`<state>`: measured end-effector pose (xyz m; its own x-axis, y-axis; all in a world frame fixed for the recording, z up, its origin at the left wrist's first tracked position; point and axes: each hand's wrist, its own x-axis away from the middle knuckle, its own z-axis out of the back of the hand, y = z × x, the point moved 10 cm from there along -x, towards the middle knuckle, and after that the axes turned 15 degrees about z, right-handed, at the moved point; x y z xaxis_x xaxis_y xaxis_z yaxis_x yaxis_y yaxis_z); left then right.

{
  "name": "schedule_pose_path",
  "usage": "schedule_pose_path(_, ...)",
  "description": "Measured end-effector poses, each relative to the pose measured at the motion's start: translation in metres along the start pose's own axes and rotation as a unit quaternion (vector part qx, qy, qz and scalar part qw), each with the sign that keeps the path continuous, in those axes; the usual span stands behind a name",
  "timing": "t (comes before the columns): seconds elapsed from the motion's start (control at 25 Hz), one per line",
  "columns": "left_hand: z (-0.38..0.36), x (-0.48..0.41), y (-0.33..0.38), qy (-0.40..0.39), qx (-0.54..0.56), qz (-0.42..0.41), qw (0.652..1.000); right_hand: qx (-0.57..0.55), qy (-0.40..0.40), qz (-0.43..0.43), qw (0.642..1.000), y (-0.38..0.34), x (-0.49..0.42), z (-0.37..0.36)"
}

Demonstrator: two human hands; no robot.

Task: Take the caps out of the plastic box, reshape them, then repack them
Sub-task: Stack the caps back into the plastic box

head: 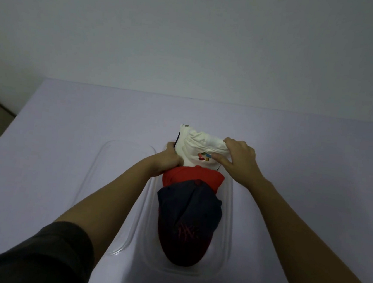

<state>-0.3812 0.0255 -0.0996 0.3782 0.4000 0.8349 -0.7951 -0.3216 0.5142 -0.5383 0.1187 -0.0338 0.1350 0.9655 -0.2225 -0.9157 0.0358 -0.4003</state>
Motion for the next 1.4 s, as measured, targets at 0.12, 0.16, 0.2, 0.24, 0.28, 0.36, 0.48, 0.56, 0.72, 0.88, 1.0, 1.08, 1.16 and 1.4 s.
schedule_pose_path(0.12, 0.011, 0.004, 0.003, 0.073, -0.044, -0.059, 0.995, -0.006, -0.031, 0.000, 0.999, -0.002, -0.002, -0.011)
schedule_pose_path(0.16, 0.010, 0.006, 0.003, 0.068, -0.053, -0.073, 0.994, -0.013, -0.034, -0.001, 0.999, -0.003, -0.004, -0.012)
schedule_pose_path(0.2, 0.008, 0.006, 0.002, 0.051, -0.066, -0.077, 0.994, -0.021, -0.037, -0.001, 0.999, -0.002, -0.006, -0.011)
schedule_pose_path(0.24, 0.008, 0.004, 0.001, 0.037, -0.080, -0.069, 0.994, -0.029, -0.042, 0.002, 0.999, -0.001, -0.008, -0.011)
schedule_pose_path(0.28, 0.010, 0.001, 0.000, 0.035, -0.093, -0.060, 0.993, -0.037, -0.050, 0.006, 0.998, -0.001, -0.009, -0.012)
schedule_pose_path(0.36, 0.021, 0.002, 0.007, 0.082, -0.116, -0.066, 0.988, -0.044, -0.080, 0.015, 0.996, -0.003, -0.010, -0.017)
schedule_pose_path(0.48, 0.028, 0.015, 0.029, 0.119, -0.127, -0.152, 0.973, -0.032, -0.102, 0.016, 0.994, -0.006, -0.008, -0.024)
schedule_pose_path(0.56, 0.019, 0.023, 0.040, 0.099, -0.193, -0.224, 0.950, -0.027, -0.097, 0.012, 0.995, -0.007, -0.010, -0.023)
schedule_pose_path(0.72, 0.019, 0.018, 0.037, 0.107, -0.272, -0.241, 0.926, -0.043, -0.095, 0.026, 0.994, -0.008, -0.010, -0.023)
schedule_pose_path(0.88, 0.020, 0.030, 0.041, 0.157, -0.389, -0.313, 0.852, -0.025, -0.162, 0.018, 0.986, -0.002, -0.009, -0.031)
schedule_pose_path(1.0, 0.020, 0.024, 0.041, 0.188, -0.471, -0.281, 0.815, 0.045, -0.190, 0.025, 0.980, -0.002, -0.017, -0.035)
schedule_pose_path(1.08, 0.016, 0.014, 0.035, 0.195, -0.510, -0.225, 0.807, 0.022, -0.204, 0.005, 0.979, 0.001, -0.019, -0.043)
schedule_pose_path(1.16, 0.010, 0.010, 0.032, 0.182, -0.516, -0.198, 0.813, -0.035, -0.218, -0.030, 0.975, 0.006, -0.015, -0.054)
schedule_pose_path(1.4, 0.015, 0.013, 0.043, 0.145, -0.387, -0.251, 0.876, -0.132, -0.168, -0.031, 0.977, 0.003, -0.011, -0.045)
